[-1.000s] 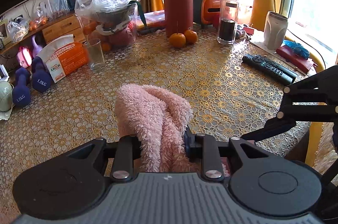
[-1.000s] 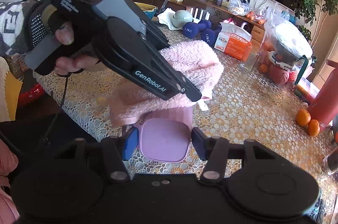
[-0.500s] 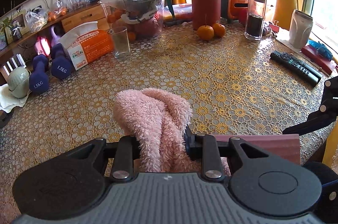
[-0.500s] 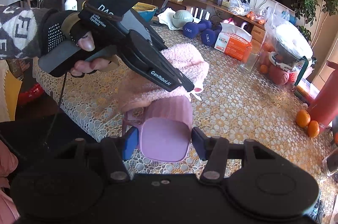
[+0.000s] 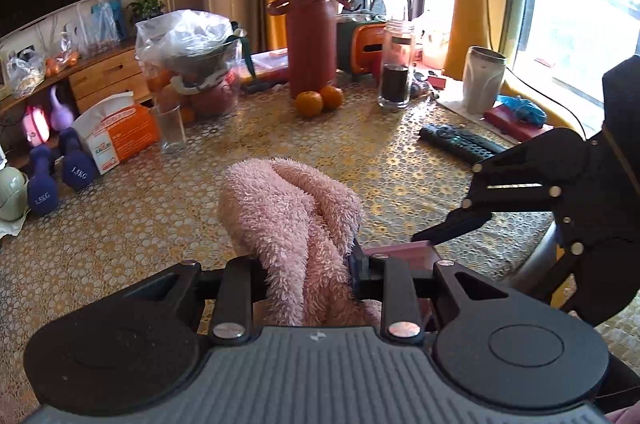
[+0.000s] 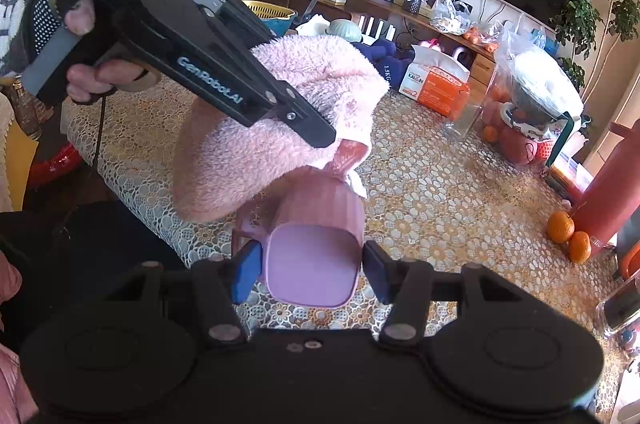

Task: Clean container
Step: 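Rub the towel across the pitcher opening with the left tool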

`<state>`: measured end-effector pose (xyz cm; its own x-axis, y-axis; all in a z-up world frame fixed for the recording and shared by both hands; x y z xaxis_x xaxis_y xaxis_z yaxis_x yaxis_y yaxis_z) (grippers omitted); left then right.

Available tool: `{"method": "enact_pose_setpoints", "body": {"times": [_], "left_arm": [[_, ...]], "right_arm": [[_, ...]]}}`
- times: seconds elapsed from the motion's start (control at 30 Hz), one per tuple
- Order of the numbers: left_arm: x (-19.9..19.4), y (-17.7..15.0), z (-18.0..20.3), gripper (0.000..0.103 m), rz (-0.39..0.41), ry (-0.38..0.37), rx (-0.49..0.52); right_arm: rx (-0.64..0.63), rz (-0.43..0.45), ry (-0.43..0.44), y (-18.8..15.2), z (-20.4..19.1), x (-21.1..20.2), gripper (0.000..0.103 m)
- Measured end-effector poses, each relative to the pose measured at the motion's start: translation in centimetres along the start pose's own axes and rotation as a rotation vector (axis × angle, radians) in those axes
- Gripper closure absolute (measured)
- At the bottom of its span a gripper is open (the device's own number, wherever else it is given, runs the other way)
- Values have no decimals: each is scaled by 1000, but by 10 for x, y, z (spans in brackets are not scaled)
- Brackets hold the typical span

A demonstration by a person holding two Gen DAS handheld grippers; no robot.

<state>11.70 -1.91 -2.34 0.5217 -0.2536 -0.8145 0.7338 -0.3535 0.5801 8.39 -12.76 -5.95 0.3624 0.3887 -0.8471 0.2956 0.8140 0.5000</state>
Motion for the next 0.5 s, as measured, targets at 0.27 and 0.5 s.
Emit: {"method": "enact_pose_setpoints", "body": {"times": [0.27,0.5], "left_arm": [[9,7,50,76,-8,-69,79],[33,11,46,77,-40,-30,60]], "right_arm": [[-11,10,9,-14,5,-7,49],[-24,20,16,-24,5,-10,49]]}}
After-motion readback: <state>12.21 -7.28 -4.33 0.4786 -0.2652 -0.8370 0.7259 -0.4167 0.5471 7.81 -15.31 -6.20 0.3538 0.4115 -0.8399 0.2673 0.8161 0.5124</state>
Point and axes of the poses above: each gripper's, at about its wrist camera, not at the fingertips, and x roughly the way its jaws point, z to its right, y to its top, the point moved 7 cm from there along x, roughly the way its jaws point, and after that the axes turned 15 degrees about -z, right-handed, at the moved point
